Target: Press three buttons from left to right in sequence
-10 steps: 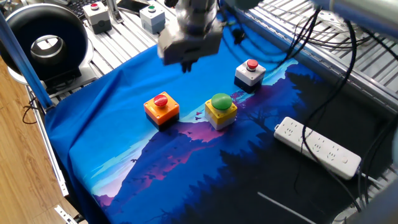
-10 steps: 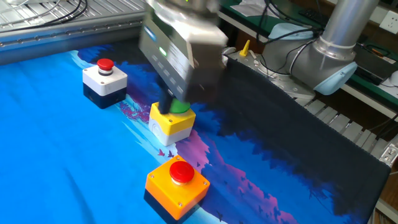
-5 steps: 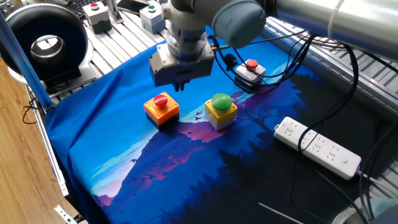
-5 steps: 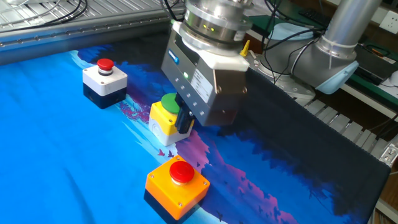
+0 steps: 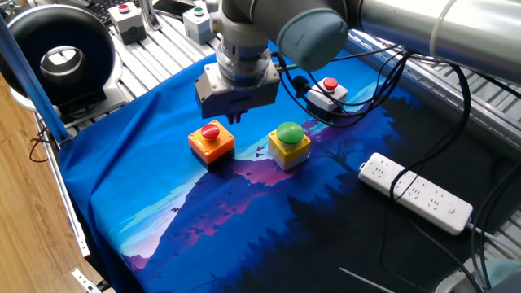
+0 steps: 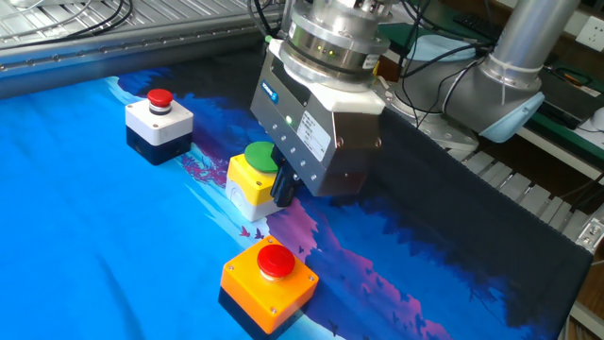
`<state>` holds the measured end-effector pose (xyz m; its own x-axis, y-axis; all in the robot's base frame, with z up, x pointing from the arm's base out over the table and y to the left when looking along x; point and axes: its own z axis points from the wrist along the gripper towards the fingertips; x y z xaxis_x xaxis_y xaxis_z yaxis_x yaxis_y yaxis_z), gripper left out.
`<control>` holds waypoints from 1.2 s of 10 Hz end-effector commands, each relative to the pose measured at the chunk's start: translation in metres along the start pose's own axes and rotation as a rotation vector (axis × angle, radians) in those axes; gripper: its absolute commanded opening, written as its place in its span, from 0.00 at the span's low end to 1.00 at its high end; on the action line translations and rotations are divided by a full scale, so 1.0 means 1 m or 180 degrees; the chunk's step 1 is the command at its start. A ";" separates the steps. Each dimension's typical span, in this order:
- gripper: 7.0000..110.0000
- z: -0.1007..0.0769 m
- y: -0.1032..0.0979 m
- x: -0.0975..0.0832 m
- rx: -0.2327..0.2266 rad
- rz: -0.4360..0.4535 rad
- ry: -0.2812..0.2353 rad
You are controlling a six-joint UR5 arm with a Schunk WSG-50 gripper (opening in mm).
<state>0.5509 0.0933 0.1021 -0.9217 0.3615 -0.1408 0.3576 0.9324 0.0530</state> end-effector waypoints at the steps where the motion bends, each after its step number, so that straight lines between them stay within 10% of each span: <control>1: 0.00 -0.001 0.001 0.004 -0.0020 -0.0056 0.0048; 5: 0.00 -0.003 -0.036 0.013 0.0426 -0.0811 0.0225; 6: 0.00 -0.004 -0.036 0.021 0.0409 -0.0967 0.0341; 7: 0.00 -0.004 -0.011 0.041 0.0058 -0.0871 0.0536; 12: 0.00 -0.002 -0.011 0.025 0.0074 -0.1196 0.0340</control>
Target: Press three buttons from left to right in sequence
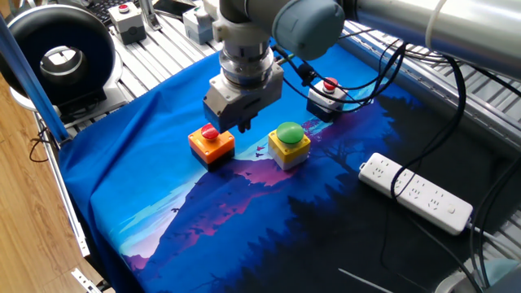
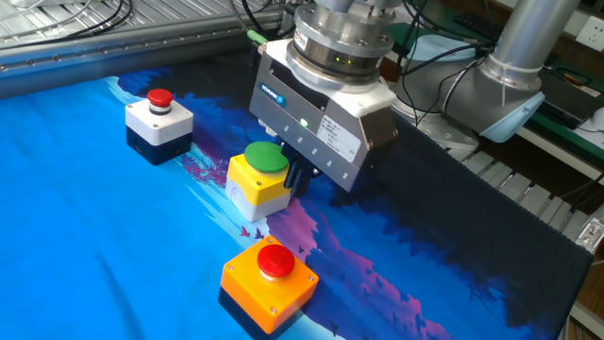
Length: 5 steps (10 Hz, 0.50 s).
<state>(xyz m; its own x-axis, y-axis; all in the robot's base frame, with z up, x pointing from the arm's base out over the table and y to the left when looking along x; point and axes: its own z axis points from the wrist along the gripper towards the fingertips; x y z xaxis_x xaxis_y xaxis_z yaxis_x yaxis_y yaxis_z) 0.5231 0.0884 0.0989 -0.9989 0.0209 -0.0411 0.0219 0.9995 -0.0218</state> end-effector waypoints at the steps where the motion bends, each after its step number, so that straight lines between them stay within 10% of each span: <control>1: 0.00 -0.003 0.008 -0.004 -0.0051 -0.0066 0.0004; 5: 0.00 -0.016 0.041 -0.020 -0.0056 0.0100 0.0004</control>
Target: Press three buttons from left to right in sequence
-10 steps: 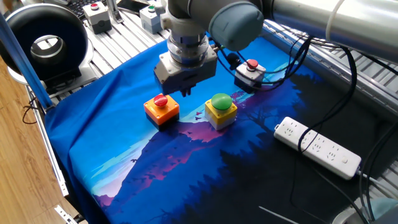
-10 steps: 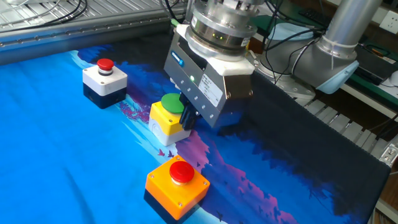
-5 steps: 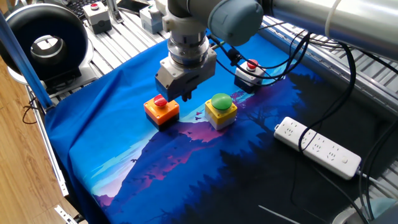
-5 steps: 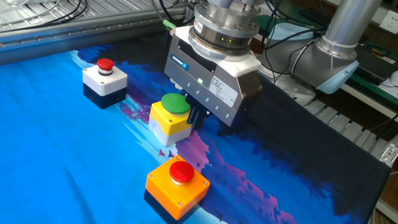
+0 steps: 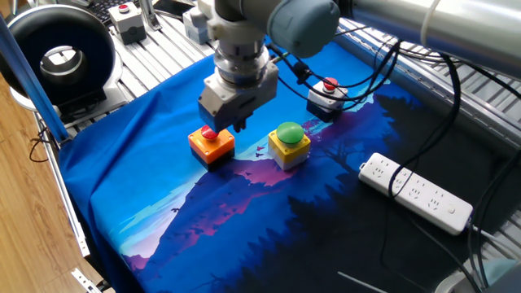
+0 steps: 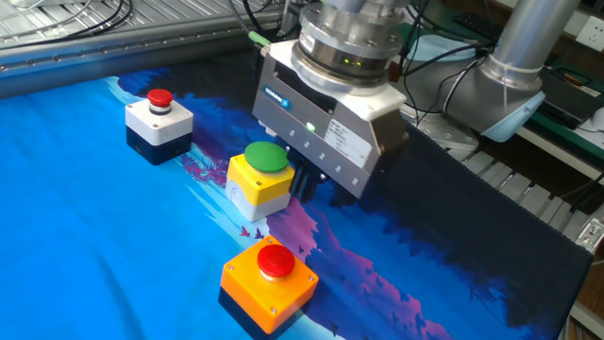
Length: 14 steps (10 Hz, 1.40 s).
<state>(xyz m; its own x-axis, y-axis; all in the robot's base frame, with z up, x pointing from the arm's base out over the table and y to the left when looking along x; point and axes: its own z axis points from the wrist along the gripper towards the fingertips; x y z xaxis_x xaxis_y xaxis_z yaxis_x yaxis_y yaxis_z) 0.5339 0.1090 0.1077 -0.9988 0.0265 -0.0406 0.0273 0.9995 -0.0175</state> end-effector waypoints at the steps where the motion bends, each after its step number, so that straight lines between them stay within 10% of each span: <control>1: 0.00 -0.003 0.020 -0.016 -0.0054 0.0058 -0.0031; 14: 0.00 0.027 0.020 -0.045 -0.0085 -0.0028 -0.0148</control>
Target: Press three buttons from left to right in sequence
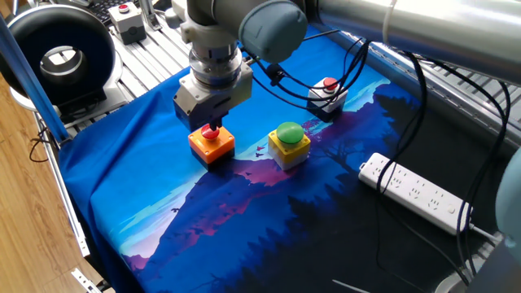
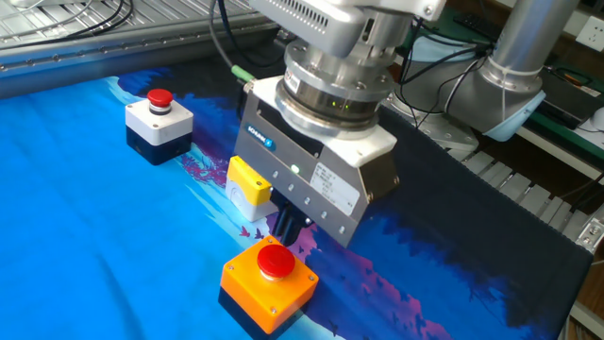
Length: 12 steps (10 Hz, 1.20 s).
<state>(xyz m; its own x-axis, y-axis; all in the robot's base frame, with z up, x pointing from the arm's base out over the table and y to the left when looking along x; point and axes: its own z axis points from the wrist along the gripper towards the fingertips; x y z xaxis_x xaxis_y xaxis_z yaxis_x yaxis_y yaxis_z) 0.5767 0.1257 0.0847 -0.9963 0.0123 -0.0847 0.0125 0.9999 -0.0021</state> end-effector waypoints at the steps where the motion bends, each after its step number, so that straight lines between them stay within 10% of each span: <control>1: 0.00 0.005 0.002 -0.005 -0.0033 0.0016 -0.0012; 9: 0.00 0.031 0.005 -0.017 -0.0053 0.0052 -0.0071; 12: 0.00 0.001 0.006 -0.002 -0.0057 0.0048 0.0013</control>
<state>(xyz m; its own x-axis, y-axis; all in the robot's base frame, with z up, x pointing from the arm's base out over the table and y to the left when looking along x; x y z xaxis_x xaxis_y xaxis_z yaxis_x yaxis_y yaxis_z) 0.5892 0.1290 0.0663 -0.9951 0.0180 -0.0972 0.0174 0.9998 0.0073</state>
